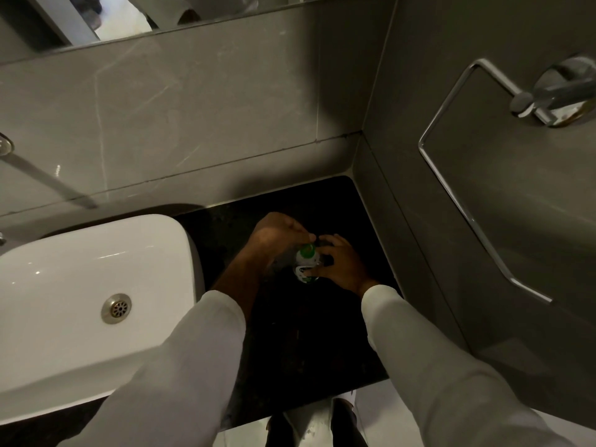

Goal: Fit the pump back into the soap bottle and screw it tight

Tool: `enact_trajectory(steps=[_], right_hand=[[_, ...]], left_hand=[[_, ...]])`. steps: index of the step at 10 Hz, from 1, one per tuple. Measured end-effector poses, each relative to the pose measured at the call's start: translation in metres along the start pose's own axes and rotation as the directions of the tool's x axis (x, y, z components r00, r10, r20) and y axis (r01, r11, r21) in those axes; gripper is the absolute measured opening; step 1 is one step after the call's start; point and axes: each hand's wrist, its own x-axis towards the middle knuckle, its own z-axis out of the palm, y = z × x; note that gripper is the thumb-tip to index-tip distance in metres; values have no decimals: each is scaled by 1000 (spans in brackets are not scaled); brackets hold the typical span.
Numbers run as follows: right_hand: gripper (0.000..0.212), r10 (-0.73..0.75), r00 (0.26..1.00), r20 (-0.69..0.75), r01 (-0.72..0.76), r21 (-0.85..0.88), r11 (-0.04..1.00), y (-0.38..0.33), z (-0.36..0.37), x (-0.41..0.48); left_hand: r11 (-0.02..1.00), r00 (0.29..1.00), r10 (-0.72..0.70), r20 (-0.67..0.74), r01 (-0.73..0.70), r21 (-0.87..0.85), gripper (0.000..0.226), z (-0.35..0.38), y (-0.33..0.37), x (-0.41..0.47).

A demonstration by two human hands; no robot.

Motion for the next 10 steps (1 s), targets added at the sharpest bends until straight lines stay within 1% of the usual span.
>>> enact_trajectory(steps=[1, 2, 3, 5, 6, 7, 8, 9, 10], right_hand=[[65, 9, 1000, 5, -9, -4, 1000, -2, -1, -1], [62, 13, 1000, 18, -13, -19, 1000, -5, -3, -3], [59, 9, 999, 34, -8, -29, 1000, -7, -4, -4], [75, 40, 999, -3, -40, 35, 999, 0, 6, -8], [73, 45, 998, -51, -39, 119, 992, -1, 11, -20], [66, 16, 998, -60, -8, 127, 992, -4, 13, -27], [73, 8, 1000, 1, -8, 97, 995, -8, 4, -27], [96, 25, 998, 64, -28, 41, 999, -16, -8, -36], [94, 24, 999, -48, -19, 105, 994, -19, -17, -49]], left_hand=[[999, 1000, -12, -29, 11, -44, 12, 5, -4, -2], [991, 998, -47, -41, 41, -124, 13, 12, -9, -10], [989, 996, -56, -65, 46, -141, 17, 14, -12, -11], [989, 999, -38, -18, 35, -145, 19, 9, -19, -18], [975, 1000, -11, 22, 15, -220, 20, 13, -34, -29], [963, 999, 26, 25, -18, -270, 18, 16, -42, -35], [947, 999, 43, -13, -45, -318, 19, 13, -40, -42], [968, 995, 35, -90, -56, -244, 20, 3, -38, -52], [992, 992, 55, -113, -66, -103, 18, -5, -37, -66]])
